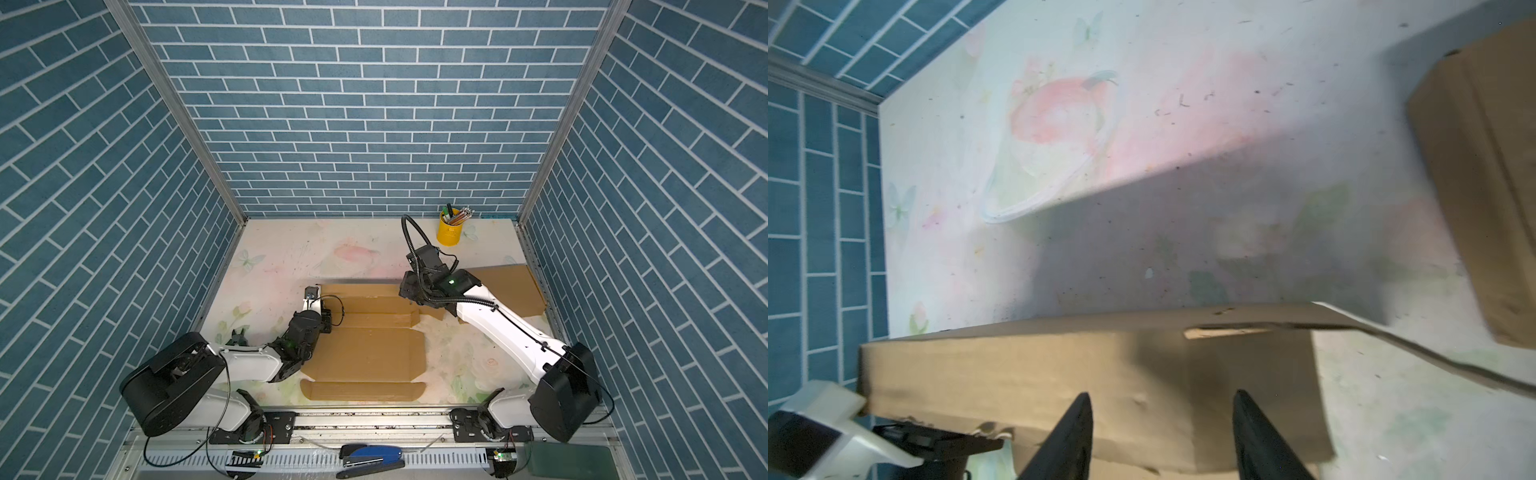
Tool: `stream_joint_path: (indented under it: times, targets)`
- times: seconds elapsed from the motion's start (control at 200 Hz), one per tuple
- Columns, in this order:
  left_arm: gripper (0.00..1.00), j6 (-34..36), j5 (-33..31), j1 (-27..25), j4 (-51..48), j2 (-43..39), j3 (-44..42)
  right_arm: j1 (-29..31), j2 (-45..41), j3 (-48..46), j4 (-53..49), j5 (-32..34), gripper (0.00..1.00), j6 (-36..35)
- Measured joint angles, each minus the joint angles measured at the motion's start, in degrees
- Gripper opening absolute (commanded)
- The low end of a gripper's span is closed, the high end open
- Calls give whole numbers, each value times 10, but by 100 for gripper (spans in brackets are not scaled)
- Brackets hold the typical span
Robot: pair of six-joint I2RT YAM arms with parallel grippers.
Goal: Fold the paper box
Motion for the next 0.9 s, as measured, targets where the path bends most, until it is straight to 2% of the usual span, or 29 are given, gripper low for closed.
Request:
stream_joint_path:
  times: [0.17,0.345,0.46,0.59,0.685,0.765,0.9]
  targets:
    - [0,0,0,0,0,0,0,-1,-5,0,-31,11,62,-3]
    - [0,0,0,0,0,0,0,-2,21,2,-16,-12,61,-3]
    - [0,0,0,0,0,4,0,-2,46,2,9,-37,54,3]
    - [0,0,-2,0,6,9,0,-6,50,2,39,-59,38,14]
    - [0,-2,-5,0,10,12,0,-6,50,2,49,-67,33,15]
    - [0,-2,-8,0,10,12,0,-11,50,2,52,-75,35,15]
    - [0,-2,-9,0,8,12,0,-28,45,2,45,-98,50,-5]
